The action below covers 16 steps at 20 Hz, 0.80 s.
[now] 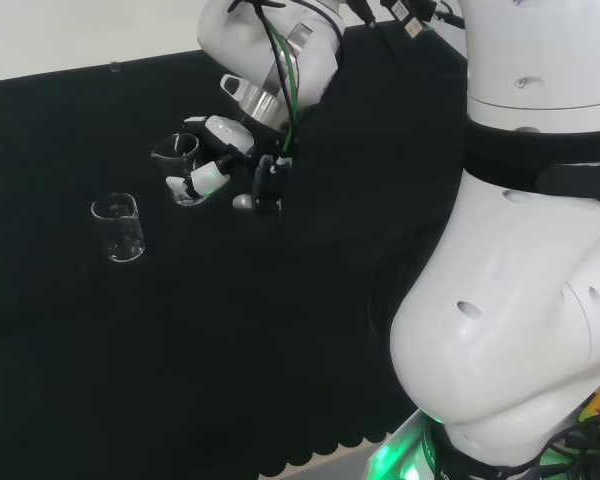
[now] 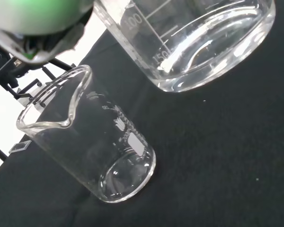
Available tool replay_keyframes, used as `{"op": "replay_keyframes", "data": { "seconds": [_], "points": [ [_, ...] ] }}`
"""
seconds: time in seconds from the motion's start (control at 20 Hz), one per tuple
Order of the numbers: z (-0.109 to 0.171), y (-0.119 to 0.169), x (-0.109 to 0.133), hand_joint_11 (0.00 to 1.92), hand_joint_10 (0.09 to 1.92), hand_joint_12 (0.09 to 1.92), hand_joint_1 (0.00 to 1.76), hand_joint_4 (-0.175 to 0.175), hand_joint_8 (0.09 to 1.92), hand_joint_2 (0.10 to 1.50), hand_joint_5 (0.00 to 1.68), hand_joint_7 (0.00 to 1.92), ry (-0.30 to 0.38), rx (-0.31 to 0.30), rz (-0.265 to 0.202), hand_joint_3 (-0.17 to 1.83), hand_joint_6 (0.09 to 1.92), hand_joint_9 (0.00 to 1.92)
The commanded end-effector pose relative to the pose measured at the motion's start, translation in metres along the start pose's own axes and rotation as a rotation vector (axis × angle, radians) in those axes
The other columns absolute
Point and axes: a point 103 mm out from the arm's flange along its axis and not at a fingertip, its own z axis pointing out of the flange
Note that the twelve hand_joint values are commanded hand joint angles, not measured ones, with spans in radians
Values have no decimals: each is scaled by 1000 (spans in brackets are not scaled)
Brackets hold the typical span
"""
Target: Pick up the beaker on the right.
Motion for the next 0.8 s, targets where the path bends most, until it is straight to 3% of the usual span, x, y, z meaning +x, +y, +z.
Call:
{"op": "replay_keyframes", "data": {
  "seconds": [0.05, 0.8],
  "points": [
    [-1, -4, 8, 982, 1211, 1337, 1069, -175, 1559, 488, 642, 938, 32, 2, -3, 1126, 1446, 1115],
    [-23, -6, 6, 988, 1210, 1333, 1072, -175, 1559, 484, 647, 938, 22, -29, 6, 1130, 1450, 1122]
  ]
}}
